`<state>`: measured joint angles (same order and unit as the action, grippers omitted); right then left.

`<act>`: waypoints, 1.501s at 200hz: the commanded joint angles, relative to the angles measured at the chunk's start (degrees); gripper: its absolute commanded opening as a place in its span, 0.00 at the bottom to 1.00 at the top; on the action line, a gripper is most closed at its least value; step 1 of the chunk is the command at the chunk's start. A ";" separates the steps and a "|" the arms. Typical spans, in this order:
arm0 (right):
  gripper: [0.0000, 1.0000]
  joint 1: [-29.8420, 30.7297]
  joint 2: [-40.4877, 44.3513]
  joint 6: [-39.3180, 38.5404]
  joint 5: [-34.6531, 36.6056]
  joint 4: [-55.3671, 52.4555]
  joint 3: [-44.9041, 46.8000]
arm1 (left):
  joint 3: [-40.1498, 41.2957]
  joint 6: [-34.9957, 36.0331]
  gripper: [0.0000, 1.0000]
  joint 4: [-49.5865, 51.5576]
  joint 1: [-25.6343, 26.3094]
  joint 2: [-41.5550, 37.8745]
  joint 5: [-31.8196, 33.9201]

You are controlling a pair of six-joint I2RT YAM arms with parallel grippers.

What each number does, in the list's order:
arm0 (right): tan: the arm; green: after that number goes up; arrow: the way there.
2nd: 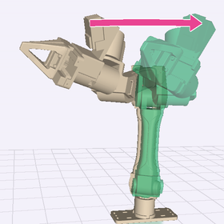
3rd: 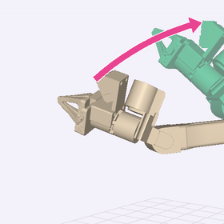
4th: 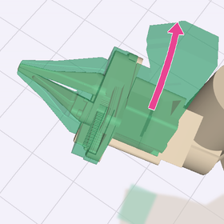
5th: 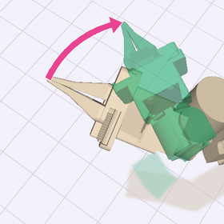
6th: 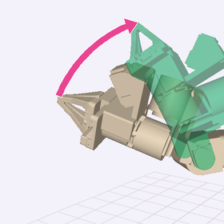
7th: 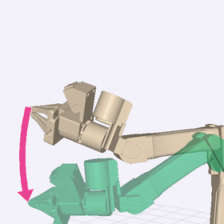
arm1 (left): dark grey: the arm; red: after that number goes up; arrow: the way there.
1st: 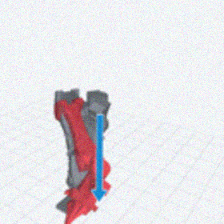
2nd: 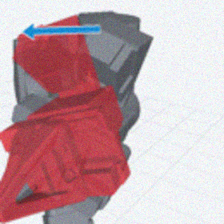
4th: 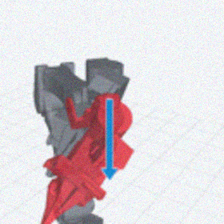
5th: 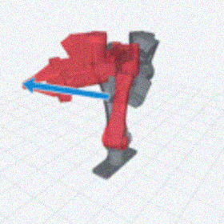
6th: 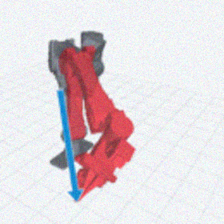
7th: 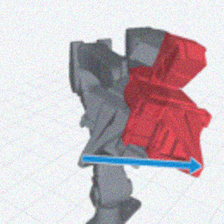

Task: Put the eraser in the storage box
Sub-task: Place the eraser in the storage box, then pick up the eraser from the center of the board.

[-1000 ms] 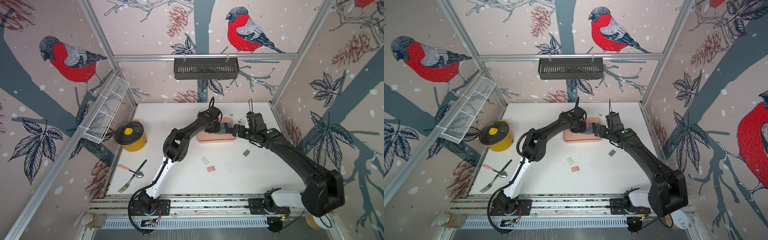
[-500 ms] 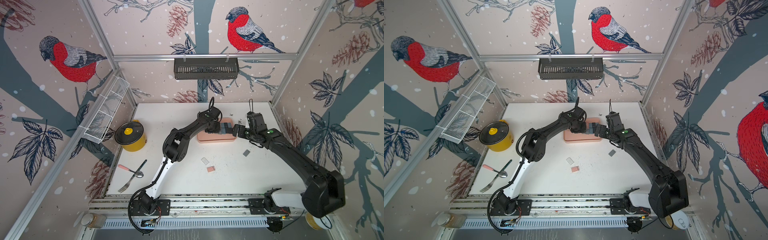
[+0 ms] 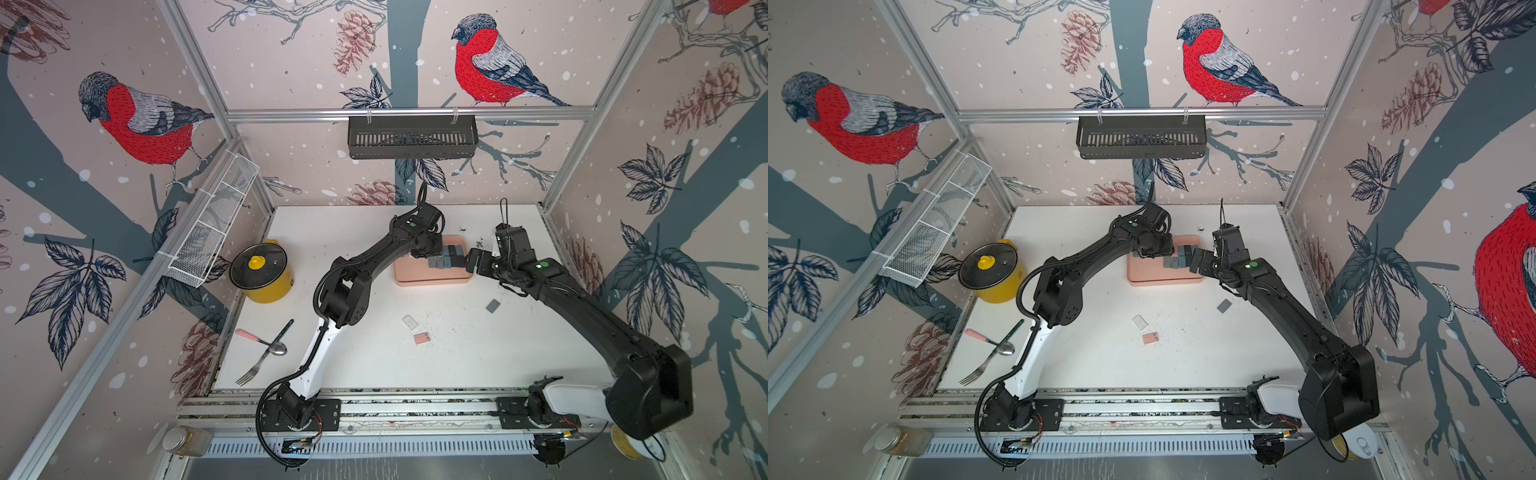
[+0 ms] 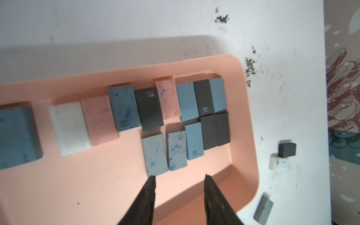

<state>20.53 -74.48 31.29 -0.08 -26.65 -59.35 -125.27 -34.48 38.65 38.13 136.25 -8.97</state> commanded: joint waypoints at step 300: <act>0.99 -3.45 -5.89 3.69 10.20 6.26 15.78 | 47.74 4.65 0.97 -19.05 2.38 -44.52 -7.37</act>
<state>17.08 -78.96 33.26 10.52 -24.10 -44.42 -80.73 -29.21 25.69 40.16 93.01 -14.94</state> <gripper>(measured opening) 0.998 0.973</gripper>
